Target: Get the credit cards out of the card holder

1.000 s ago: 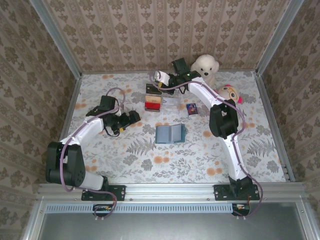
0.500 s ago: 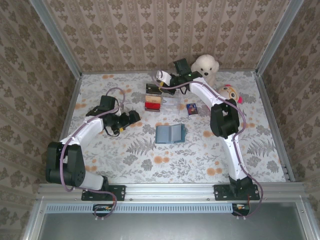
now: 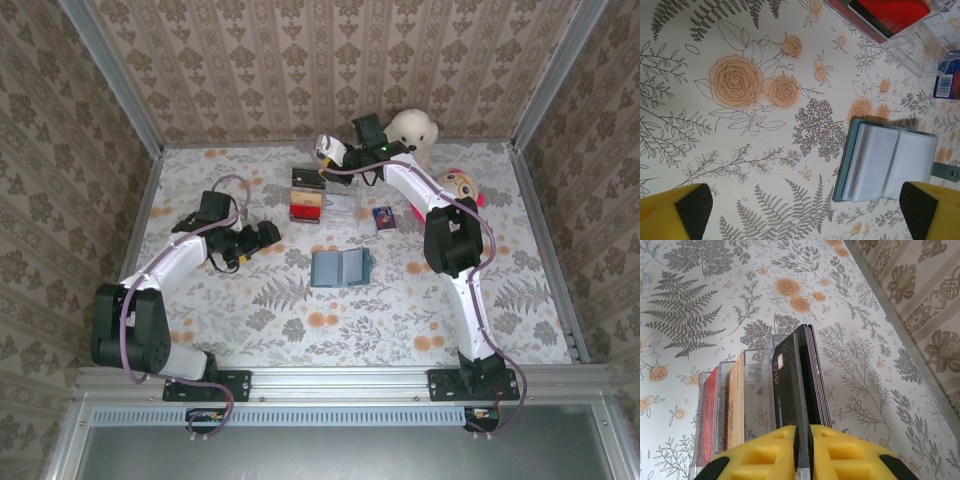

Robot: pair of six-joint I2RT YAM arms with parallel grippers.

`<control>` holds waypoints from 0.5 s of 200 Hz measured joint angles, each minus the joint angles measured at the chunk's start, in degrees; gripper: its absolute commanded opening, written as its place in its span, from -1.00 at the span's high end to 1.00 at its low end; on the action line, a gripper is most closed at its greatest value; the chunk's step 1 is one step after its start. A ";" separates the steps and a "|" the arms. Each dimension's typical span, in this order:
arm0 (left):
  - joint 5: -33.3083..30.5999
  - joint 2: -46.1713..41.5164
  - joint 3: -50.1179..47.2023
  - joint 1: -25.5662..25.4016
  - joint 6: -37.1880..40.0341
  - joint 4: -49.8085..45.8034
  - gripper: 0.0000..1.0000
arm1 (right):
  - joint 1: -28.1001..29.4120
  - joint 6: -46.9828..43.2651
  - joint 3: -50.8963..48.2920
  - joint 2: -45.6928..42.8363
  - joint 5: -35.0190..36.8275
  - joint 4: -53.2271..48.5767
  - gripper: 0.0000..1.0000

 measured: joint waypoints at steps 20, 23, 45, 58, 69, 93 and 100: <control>0.00 0.00 0.00 0.00 0.00 0.02 -1.00 | 0.02 -0.02 0.00 0.00 0.02 0.00 0.68; 0.00 0.00 0.00 0.00 0.00 0.00 -1.00 | 0.04 -0.02 0.00 0.00 0.04 0.00 0.67; 0.00 0.00 0.00 0.00 0.00 0.00 -1.00 | 0.24 0.04 0.00 0.00 0.15 0.00 0.61; 0.00 0.00 0.00 0.00 0.00 0.00 -1.00 | 0.28 0.59 0.00 0.00 0.13 0.02 0.53; -0.02 0.00 0.00 -0.04 0.00 0.00 -1.00 | 0.31 1.46 0.00 -0.02 0.13 0.02 0.47; -0.13 0.00 0.00 -0.52 0.02 -0.02 -1.00 | 0.35 4.17 -0.15 -0.48 0.17 0.02 0.33; -0.26 0.00 0.00 -0.79 0.02 -0.02 -1.00 | 0.35 5.20 -0.52 -1.01 0.22 0.02 0.31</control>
